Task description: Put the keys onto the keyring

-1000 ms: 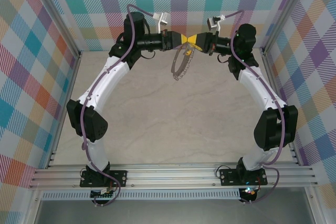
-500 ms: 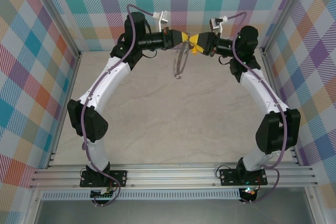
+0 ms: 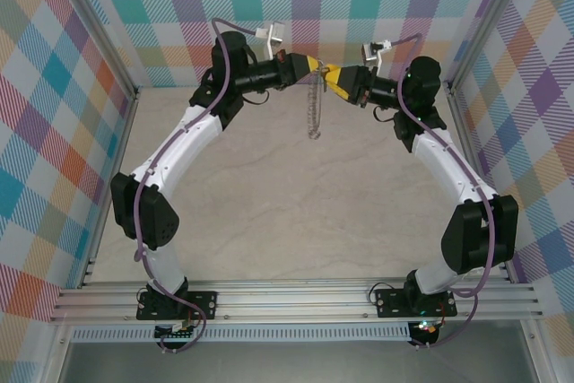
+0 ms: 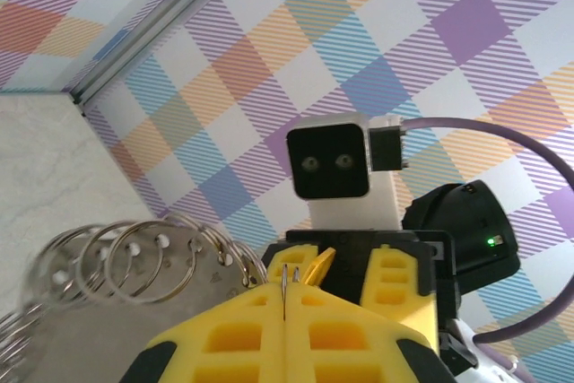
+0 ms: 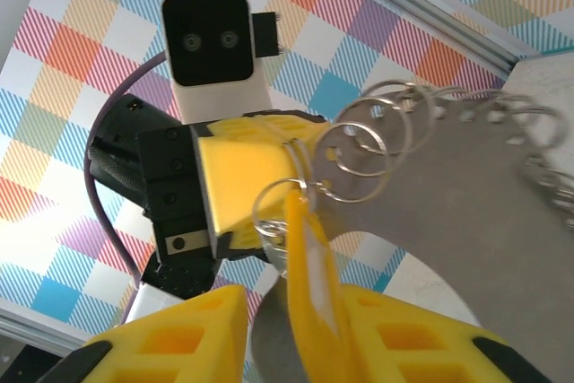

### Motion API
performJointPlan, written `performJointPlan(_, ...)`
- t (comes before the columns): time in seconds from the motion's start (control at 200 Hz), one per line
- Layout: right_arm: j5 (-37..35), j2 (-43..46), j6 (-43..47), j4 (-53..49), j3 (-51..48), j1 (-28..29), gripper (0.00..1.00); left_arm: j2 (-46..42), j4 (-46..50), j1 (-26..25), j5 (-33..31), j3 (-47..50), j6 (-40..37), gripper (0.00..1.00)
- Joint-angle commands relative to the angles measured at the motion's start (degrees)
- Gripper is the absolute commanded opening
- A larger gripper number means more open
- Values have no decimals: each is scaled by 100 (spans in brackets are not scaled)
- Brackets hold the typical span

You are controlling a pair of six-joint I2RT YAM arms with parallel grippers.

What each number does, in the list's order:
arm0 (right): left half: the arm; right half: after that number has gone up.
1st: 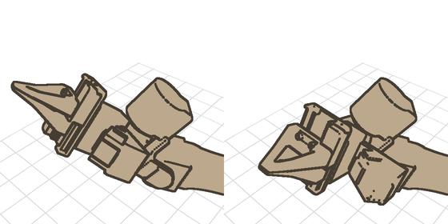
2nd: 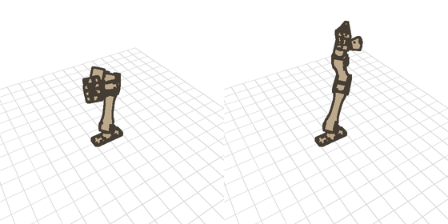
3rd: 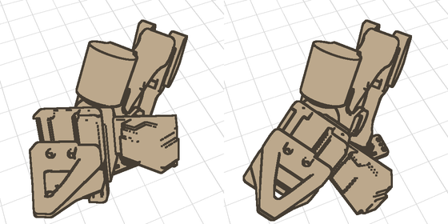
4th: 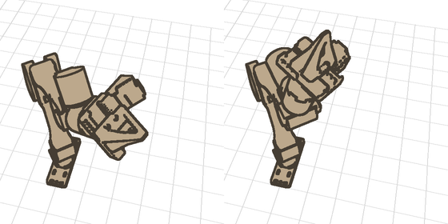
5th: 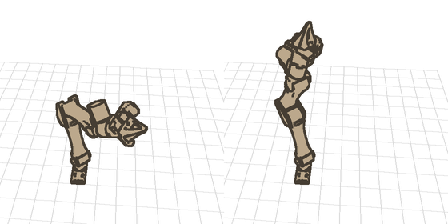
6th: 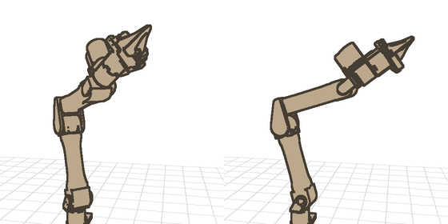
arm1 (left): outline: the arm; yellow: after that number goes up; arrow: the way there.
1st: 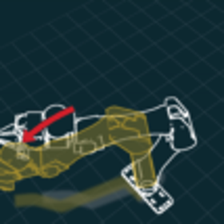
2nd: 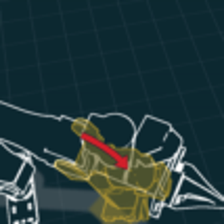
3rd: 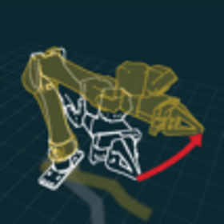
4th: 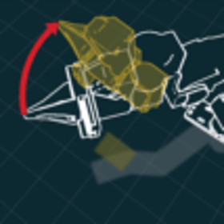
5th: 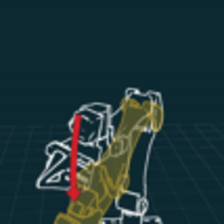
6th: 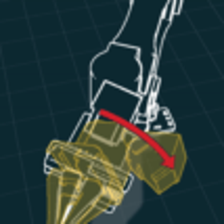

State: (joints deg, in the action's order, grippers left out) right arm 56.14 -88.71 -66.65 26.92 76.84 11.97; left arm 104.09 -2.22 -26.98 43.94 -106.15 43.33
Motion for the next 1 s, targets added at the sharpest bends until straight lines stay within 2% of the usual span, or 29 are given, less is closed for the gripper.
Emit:
performJointPlan(0.0, -83, 185, 108, 129, -85, 21, 27, -328, -482, -79, 18, -2, 112, 0)
performJointPlan(0.235, -132, 229, -66, 363, -300, 36, 0, -346, -588, -83, -76, -11, 153, 0)
performJointPlan(0.44, -59, 547, 341, -237, -503, 130, 0, -348, -624, -86, -132, -68, 143, 0)
performJointPlan(0.475, -91, 667, 552, -506, -537, 109, 6, -338, -613, -88, -129, -85, 145, 0)
performJointPlan(0.525, -169, 826, 866, -906, -556, 75, 24, -321, -596, -90, -106, -107, 144, 0)
performJointPlan(0.57, -258, 941, 1030, -1109, -556, 22, 36, -306, -587, -90, -82, -117, 144, 0)
performJointPlan(0.685, -387, 1037, 1136, -1261, -388, -121, 53, -306, -596, -89, -24, -124, 150, 0)
performJointPlan(0.83, -545, 864, 1493, -1646, 190, -150, 61, -293, -630, -89, 73, -159, 167, 0)
performJointPlan(0.995, -435, 460, 1552, -1516, 656, -150, 67, -263, -624, -122, 192, -246, 210, 0)
